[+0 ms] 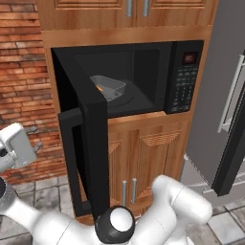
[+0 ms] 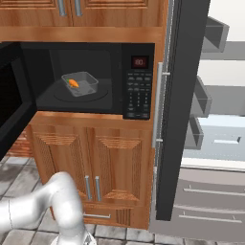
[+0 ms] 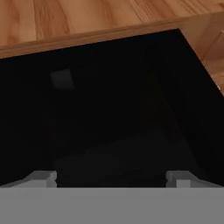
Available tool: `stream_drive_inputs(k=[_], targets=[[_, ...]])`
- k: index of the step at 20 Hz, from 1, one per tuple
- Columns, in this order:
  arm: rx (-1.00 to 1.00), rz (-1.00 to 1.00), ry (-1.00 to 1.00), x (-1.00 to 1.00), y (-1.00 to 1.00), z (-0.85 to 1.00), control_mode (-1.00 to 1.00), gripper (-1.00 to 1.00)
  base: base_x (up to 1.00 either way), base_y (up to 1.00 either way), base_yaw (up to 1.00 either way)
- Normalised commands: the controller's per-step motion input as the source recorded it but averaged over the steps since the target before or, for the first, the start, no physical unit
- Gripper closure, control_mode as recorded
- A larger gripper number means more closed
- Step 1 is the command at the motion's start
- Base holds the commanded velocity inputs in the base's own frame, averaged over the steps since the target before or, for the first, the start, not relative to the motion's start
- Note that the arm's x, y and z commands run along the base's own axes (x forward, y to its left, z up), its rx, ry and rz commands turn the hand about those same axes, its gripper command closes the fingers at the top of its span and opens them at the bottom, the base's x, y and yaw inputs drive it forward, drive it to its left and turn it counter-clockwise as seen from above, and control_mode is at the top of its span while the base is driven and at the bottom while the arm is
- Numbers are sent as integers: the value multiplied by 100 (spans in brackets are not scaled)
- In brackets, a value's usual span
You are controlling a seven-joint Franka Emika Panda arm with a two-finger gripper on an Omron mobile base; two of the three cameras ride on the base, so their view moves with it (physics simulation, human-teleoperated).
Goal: Place the tupperware containing the shrimp and carrot meal in the microwave. Close the microwave door and press the start button to reheat the meal.
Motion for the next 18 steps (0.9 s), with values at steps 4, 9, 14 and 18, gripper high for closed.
stream_drive_inputs(k=[4, 9, 14, 18], targets=[[0, -24, 0, 0, -100, -12, -100, -100, 0, 0, 0], [1, -19, -3, -2, -100, -11, -100, -100, 0, 0, 0], [1, -15, -3, 0, -100, -3, -100, -100, 0, 0, 0], [1, -6, -5, 0, -100, 0, -100, -100, 0, 0, 0]])
